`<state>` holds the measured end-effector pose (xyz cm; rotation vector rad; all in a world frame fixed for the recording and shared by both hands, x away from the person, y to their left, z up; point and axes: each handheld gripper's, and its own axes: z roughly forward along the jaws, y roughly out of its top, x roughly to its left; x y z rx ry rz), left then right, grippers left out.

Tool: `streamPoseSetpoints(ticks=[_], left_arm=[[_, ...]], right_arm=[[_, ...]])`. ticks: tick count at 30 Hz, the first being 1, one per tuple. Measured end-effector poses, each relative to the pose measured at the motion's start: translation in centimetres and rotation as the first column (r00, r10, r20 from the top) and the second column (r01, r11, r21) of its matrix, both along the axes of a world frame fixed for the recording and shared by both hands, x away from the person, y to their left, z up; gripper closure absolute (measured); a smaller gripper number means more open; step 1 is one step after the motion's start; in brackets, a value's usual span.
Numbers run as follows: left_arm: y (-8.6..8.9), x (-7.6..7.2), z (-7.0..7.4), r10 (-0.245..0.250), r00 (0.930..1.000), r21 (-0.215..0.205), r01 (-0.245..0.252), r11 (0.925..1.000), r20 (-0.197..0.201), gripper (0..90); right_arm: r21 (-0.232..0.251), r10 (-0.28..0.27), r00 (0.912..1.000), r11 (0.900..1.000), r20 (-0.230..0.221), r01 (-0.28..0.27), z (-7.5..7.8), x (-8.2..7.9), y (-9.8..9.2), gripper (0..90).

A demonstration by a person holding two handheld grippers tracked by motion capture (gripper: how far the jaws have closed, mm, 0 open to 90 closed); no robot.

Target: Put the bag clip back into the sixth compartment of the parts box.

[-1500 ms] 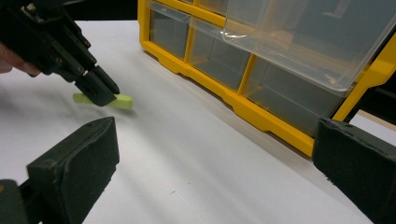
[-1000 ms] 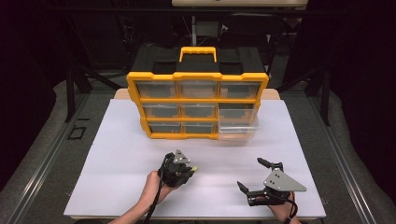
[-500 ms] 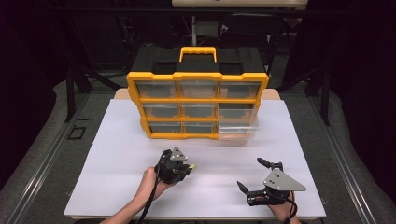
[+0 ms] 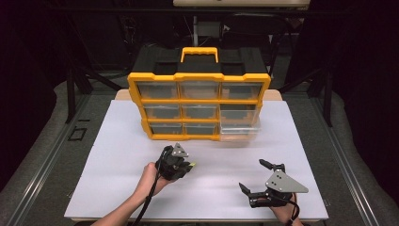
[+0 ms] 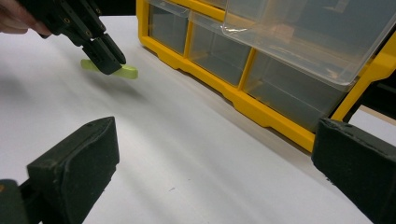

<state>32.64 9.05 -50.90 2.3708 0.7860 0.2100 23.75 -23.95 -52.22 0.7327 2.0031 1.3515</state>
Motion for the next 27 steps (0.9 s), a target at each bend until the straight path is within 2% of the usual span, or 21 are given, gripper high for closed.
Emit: streamPoseSetpoints(ticks=[13, 27], left_arm=[[-0.3, 1.2, 0.9, -0.029, 0.9996, 0.037, 0.029, 0.9989, 0.004, 80.2], [-0.8, 2.3, 2.4, -0.06, 0.9981, 0.044, 0.059, 0.9973, 0.014, 80.2]], right_arm=[[-0.002, 0.0, 1.0, 1.0, 0.0, 0.0, 0.0, 0.0, 0.0, 0.3], [-0.001, 0.001, 1.0, 1.0, -0.003, -0.001, 0.0, 0.0, 0.0, 0.3]])
